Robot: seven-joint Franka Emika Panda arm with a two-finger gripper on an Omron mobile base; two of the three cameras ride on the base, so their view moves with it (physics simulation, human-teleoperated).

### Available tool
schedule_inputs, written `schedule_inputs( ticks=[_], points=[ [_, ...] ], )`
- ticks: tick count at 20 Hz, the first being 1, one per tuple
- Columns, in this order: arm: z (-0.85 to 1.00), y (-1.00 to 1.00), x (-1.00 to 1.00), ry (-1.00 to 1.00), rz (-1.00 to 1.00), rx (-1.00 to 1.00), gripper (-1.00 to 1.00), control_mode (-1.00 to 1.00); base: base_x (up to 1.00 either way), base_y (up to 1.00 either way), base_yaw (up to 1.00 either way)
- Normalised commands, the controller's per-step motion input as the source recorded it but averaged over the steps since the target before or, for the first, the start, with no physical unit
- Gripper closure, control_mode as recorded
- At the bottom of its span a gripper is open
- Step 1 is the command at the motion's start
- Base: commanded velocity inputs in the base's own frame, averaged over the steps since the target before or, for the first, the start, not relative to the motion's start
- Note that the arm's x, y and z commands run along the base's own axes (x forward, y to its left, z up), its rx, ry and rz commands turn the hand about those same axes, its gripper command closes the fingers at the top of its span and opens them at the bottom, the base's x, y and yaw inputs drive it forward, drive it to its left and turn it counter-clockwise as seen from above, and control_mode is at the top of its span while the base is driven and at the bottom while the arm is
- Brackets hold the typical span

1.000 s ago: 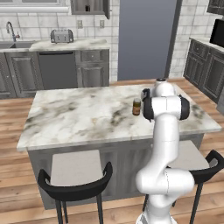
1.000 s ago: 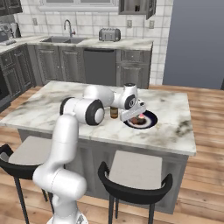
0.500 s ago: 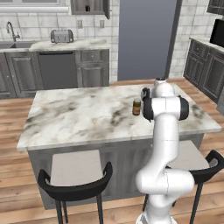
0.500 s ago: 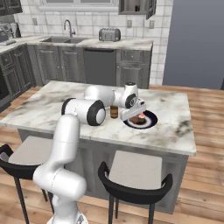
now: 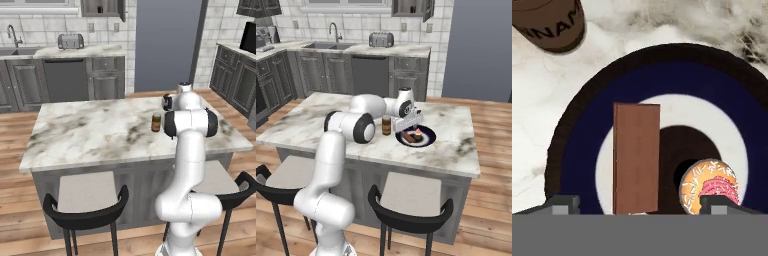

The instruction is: Take the cinnamon bottle from the cabinet and place it on the dining table, next to the plate with the cupcake. Then take the chocolate from the dining counter and place it on the cupcake plate.

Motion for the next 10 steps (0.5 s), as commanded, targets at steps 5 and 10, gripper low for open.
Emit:
schedule_inputs(
  ticks=[5,10],
  points=[
    [0.68,0.14,-0.27,-0.04,0.00,-0.01,-1.00,-1.00,0.00,0.00,0.00],
    [0.47,0.37,-0.74,-0.10,0.00,-0.03,-1.00,-1.00,0.00,0.00,0.00]
  ],
)
